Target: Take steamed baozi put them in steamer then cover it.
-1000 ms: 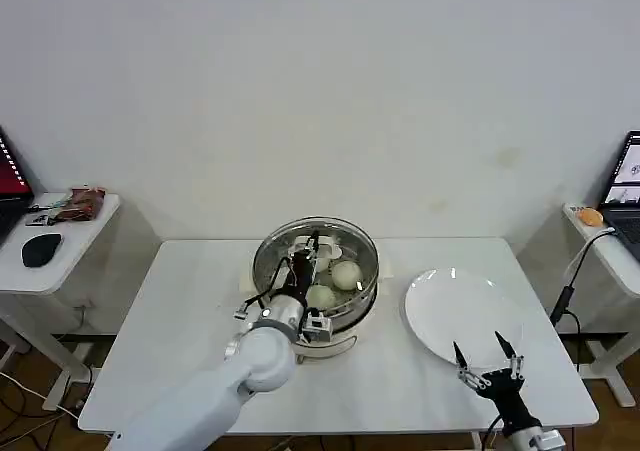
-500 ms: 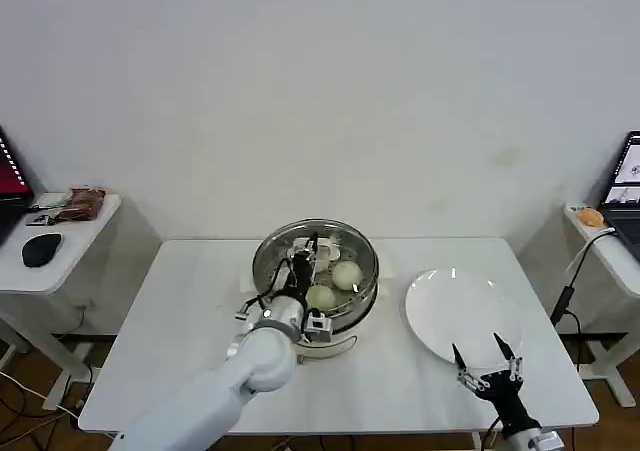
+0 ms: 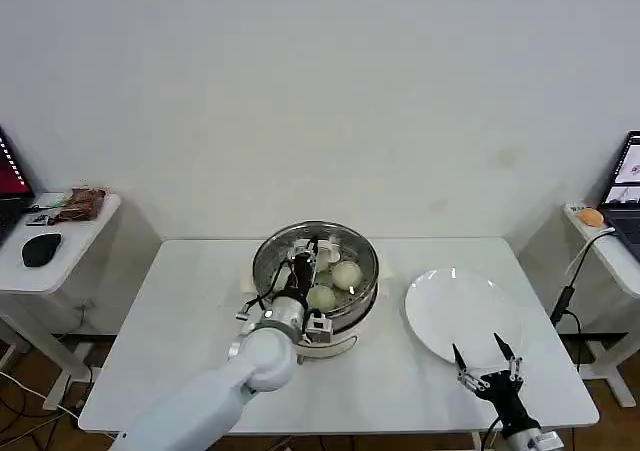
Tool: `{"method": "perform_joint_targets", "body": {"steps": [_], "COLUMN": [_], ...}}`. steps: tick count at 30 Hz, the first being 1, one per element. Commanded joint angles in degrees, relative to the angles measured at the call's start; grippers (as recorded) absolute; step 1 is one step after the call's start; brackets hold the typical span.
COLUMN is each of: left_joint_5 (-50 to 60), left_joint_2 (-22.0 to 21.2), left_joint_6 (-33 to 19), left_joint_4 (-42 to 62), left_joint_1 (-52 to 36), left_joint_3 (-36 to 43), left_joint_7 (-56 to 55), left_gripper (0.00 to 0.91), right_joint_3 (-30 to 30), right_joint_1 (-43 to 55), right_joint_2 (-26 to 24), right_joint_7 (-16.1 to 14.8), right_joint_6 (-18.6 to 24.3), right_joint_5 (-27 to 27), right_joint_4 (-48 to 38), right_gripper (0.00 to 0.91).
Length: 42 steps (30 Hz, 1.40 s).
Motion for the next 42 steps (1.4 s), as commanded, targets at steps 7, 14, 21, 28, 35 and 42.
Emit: {"method": "perform_joint_targets", "body": {"steps": [7,14,21,28,35,42], "left_joint_5": [-0.04,-0.06,-0.26,-1.38,-4.10,-11.52], "left_joint_2": [-0.26,-0.19,0.04,0.14,1.85,5.50], "left_joint_6": [-0.03,-0.05,-0.08,-0.11,-0.21,-0.32], "left_joint_4": [0.10,0.21,-0.01,-1.27,-6.02,-14.44], "left_joint_1": [0.10,0.13,0.11,0.27,1.80,6.10], "left_joint_3": [0.38,0.49,0.80,0.27,-2.08,-7.05], "left_joint_7": [-0.26,-0.28,-0.28,-0.66,-0.59,-0.20], "left_gripper": [0.010,0.060,0.907,0.907,0.907,0.907], "right_joint_3": [0.14,0.24,0.32,0.51,0.71,0.81], "right_joint_1": [-0.08,-0.13,-0.16,-0.35,-0.56,-0.60], "right_joint_2": [0.10,0.08,0.18,0.20,0.14,0.15], "right_joint_7": [-0.02,-0.07,-0.13,-0.21,-0.27,-0.26], "right_joint_6": [0.20,0.26,0.41,0.57,0.70,0.74], "right_joint_5": [-0.06,-0.07,-0.22,-0.32,-0.38,-0.37], "right_joint_4": [-0.21,-0.27,-0.35,-0.40,-0.47,-0.42], "right_gripper": [0.907,0.907,0.907,0.907,0.907,0.907]}}
